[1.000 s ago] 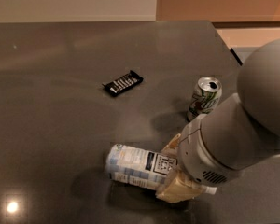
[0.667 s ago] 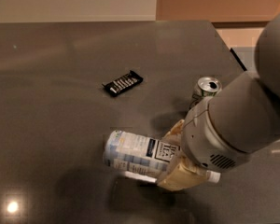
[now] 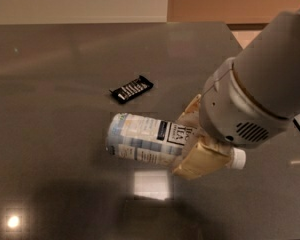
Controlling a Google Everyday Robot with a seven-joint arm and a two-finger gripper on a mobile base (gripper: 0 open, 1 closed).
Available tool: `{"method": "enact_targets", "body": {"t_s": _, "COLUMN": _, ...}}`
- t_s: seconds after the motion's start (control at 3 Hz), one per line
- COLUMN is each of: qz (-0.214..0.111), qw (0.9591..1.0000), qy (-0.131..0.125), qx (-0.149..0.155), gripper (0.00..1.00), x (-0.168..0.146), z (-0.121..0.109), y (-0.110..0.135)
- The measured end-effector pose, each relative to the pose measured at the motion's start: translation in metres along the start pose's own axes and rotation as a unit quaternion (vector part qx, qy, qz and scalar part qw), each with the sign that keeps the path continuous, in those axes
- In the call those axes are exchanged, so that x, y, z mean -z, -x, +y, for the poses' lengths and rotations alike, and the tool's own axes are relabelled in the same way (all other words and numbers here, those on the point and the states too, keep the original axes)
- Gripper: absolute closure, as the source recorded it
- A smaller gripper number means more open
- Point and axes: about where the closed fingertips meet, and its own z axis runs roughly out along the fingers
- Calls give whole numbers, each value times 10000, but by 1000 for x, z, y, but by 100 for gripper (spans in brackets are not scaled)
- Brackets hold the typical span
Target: Pick blue plastic bottle
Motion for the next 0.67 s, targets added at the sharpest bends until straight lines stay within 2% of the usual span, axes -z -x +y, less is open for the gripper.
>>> {"method": "enact_targets", "body": {"t_s": 0.33, "qz": 98, "qw": 9994, "qy": -208, "qx": 277, "gripper": 100, "x": 39, "z": -4, "y": 25}}
{"method": "enact_targets", "body": {"t_s": 0.67, "qz": 98, "qw": 9994, "qy": -208, "qx": 277, "gripper": 100, "x": 39, "z": -4, "y": 25}}
